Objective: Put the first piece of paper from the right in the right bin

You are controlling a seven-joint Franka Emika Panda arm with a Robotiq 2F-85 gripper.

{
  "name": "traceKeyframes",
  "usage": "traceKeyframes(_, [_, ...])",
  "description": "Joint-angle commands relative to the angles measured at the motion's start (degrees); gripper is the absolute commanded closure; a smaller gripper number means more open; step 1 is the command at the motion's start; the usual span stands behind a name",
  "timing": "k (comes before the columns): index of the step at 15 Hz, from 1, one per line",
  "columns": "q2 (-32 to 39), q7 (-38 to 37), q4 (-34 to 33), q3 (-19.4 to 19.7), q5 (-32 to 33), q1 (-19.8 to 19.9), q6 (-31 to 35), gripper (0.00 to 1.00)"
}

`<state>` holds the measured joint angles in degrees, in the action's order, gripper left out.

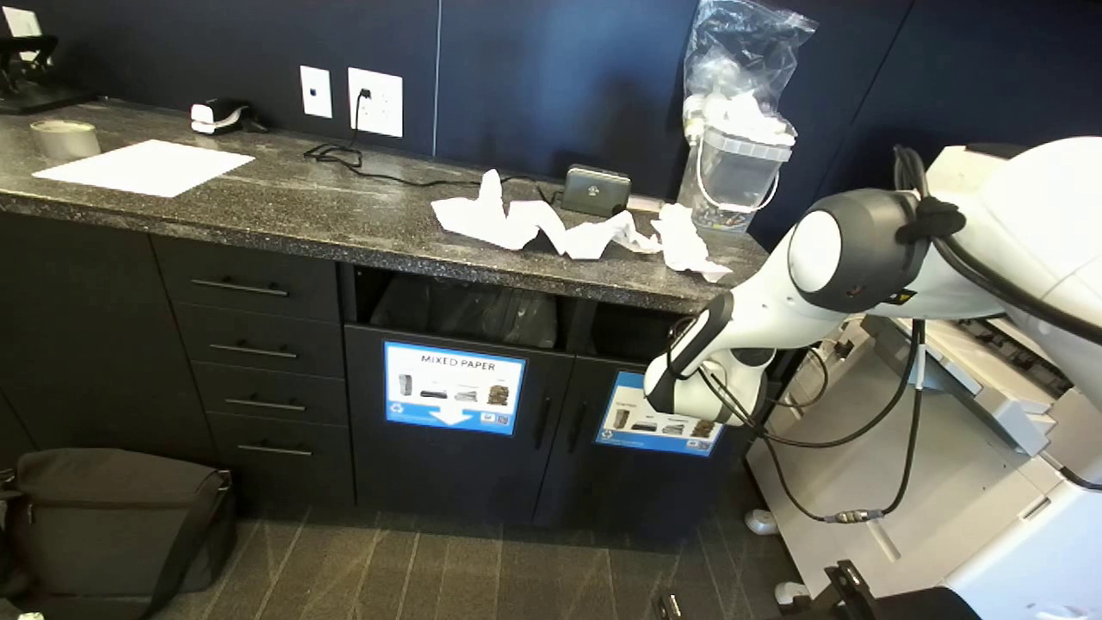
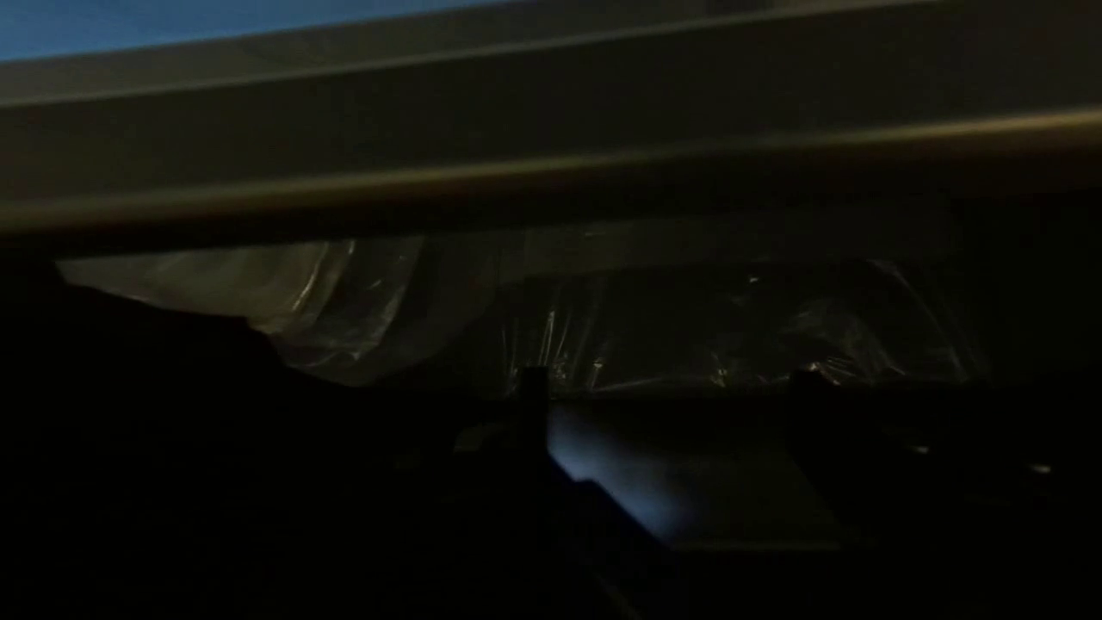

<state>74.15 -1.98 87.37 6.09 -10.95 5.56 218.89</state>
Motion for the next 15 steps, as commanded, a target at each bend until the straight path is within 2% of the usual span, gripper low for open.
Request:
traceKeyframes(1, [1.13, 0.87, -1.68, 0.20, -2.09, -0.85, 0.68, 0.00])
traceKeyframes(4, [0.90, 1.54, -0.17, 0.61, -3.89, -2.20, 1.30, 0.00])
traceKeyframes(8, [0.33, 2.91, 2.70, 1.23, -9.49, -5.12, 3.47, 0.00])
traceKeyframes(15, [-1.07, 6.60, 9.68, 0.87, -21.57, -10.09, 12.01, 0.00])
